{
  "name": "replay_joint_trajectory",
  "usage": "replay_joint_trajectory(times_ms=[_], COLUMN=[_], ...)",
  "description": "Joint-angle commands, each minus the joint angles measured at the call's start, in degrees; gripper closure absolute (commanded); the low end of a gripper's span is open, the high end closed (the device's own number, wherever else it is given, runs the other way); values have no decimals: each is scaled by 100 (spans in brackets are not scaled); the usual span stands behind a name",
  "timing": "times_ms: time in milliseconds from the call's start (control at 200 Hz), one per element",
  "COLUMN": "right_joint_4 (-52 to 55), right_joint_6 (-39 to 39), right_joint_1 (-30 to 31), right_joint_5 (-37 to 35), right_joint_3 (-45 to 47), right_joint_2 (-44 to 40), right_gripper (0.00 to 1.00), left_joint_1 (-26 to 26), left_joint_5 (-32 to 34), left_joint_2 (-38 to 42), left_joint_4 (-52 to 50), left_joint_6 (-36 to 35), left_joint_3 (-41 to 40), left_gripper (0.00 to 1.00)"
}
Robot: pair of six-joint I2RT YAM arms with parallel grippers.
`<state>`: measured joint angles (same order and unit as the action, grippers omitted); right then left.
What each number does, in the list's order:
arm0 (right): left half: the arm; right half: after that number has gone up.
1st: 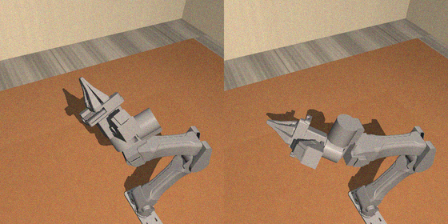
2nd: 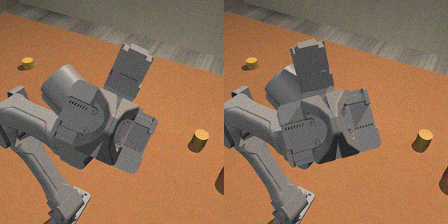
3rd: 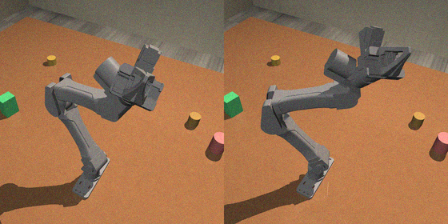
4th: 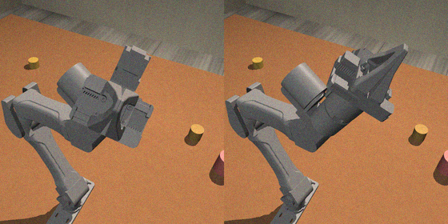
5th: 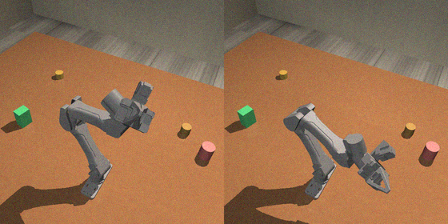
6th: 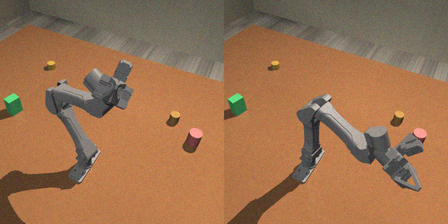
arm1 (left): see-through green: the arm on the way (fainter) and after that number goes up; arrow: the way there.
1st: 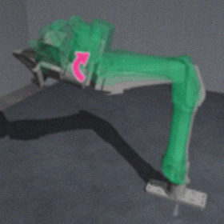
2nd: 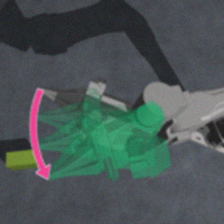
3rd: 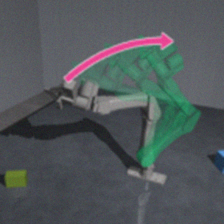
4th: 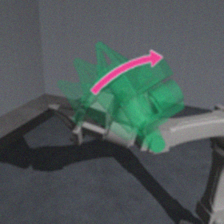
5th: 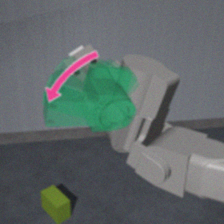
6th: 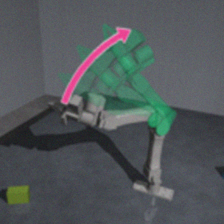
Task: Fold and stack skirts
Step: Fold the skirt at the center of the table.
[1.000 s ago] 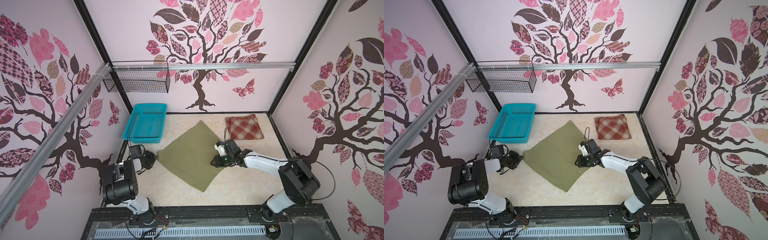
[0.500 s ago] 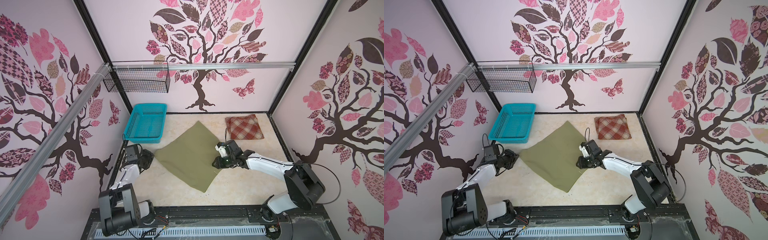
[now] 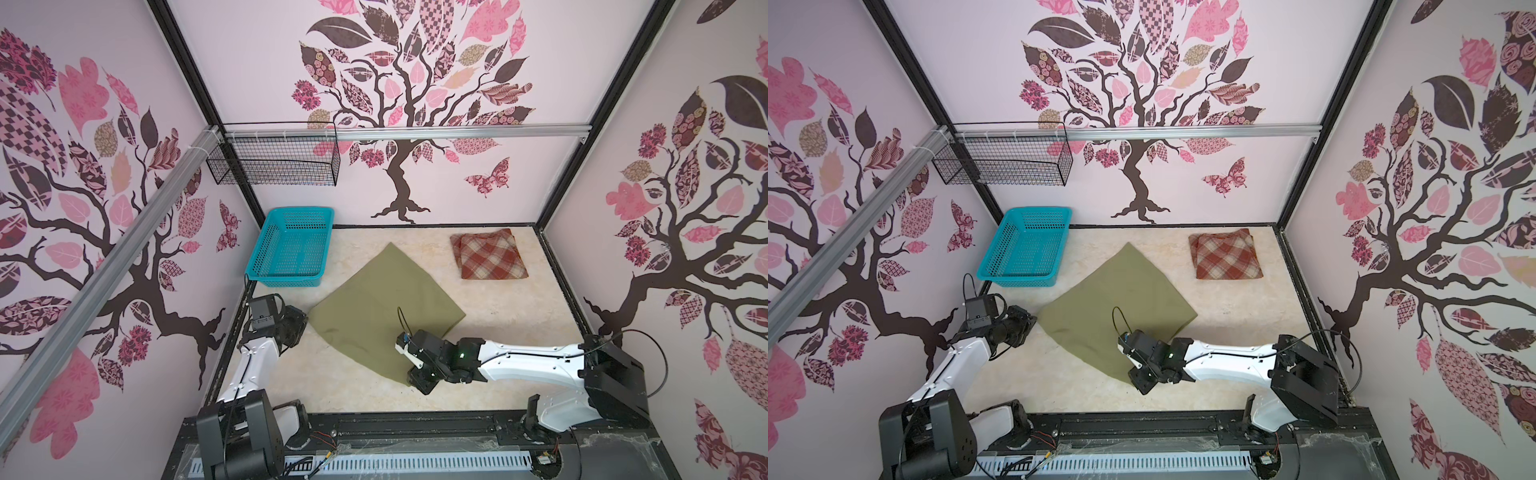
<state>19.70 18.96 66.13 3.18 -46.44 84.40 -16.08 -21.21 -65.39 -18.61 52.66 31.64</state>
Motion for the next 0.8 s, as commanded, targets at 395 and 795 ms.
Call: replay_joint_trajectory(times_ms=[395, 795], right_joint_4=[219, 341], right_joint_6=[-350, -477], right_joint_1=[452, 700], right_joint_5=[-746, -1080], right_joint_3=[-701, -834], right_joint_2=[837, 1275], right_gripper=[55, 53], left_joint_1=[-119, -224], left_joint_5=[-128, -231], left_joint_2=[15, 2], left_joint_4=[142, 218], left_joint_6=[-18, -29], left_joint_3=[-263, -338], left_gripper=[100, 100])
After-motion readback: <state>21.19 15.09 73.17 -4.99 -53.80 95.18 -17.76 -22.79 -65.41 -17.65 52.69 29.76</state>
